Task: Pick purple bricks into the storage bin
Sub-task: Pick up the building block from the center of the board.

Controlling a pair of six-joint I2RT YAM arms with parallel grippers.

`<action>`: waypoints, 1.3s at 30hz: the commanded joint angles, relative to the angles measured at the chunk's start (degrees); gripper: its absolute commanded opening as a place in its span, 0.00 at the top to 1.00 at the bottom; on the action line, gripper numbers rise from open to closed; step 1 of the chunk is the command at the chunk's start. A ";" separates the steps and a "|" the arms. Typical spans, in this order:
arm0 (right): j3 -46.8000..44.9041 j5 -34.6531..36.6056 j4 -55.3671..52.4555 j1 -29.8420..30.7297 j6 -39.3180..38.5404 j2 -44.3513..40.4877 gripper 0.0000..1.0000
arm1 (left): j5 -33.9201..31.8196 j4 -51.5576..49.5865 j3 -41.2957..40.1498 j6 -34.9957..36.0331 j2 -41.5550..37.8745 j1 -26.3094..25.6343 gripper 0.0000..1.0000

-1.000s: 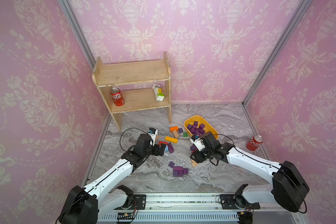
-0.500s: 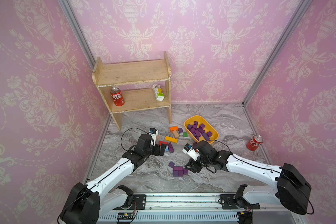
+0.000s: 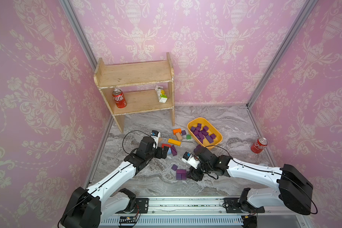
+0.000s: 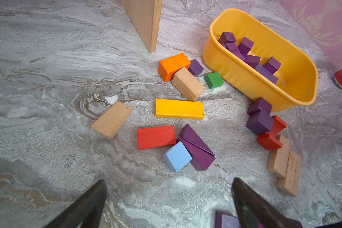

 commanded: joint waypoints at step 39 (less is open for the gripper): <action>-1.25 8.88 0.00 1.21 -0.71 3.86 0.48 | -1.53 0.89 -0.58 -0.53 -0.56 -0.11 0.01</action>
